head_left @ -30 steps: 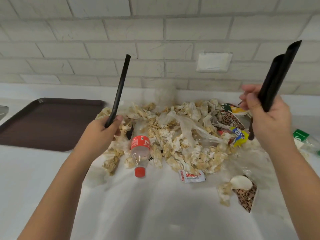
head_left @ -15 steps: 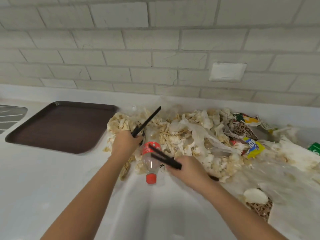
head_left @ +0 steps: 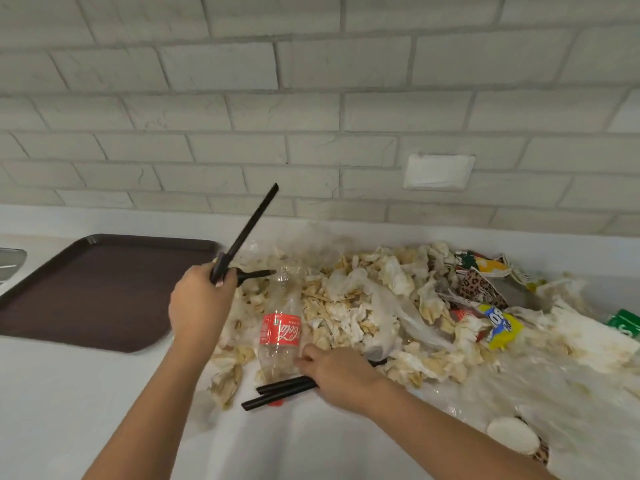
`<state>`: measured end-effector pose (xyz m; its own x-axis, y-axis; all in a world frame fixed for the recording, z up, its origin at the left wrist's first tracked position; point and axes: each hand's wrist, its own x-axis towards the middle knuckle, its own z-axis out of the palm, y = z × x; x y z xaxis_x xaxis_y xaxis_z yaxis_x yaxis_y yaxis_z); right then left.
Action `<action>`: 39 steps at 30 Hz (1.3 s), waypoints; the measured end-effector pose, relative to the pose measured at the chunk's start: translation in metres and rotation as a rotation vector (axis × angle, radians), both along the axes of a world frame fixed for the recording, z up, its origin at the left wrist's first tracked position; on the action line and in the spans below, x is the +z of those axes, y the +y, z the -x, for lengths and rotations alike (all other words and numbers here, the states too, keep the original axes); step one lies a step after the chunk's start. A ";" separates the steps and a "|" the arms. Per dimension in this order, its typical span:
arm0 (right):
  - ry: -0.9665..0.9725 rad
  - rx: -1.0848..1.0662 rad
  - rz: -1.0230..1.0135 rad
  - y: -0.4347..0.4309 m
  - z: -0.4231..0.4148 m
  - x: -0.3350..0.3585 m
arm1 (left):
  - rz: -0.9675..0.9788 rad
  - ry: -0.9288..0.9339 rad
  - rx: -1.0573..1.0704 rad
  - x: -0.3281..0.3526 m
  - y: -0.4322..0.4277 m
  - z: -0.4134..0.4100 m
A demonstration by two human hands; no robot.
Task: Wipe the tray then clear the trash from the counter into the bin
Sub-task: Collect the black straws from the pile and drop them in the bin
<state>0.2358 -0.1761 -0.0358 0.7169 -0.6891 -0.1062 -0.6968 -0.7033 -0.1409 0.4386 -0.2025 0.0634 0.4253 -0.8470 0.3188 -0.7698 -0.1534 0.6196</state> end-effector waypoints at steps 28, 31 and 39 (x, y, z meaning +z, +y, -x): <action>-0.990 -0.569 0.192 0.045 0.094 0.027 | 0.151 0.553 -0.148 0.030 0.046 0.024; -1.262 -0.831 0.134 0.052 0.104 0.049 | 0.147 0.587 -0.153 0.028 0.046 0.024; -1.625 -1.144 0.049 0.056 0.140 0.079 | 0.121 0.656 -0.167 0.020 0.046 0.019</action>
<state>0.0956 -0.1202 0.0431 -0.5947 -0.7973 0.1035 -0.0055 -0.1247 -0.9922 0.4194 -0.1570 0.0838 0.4295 -0.8927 0.1367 -0.2370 0.0346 0.9709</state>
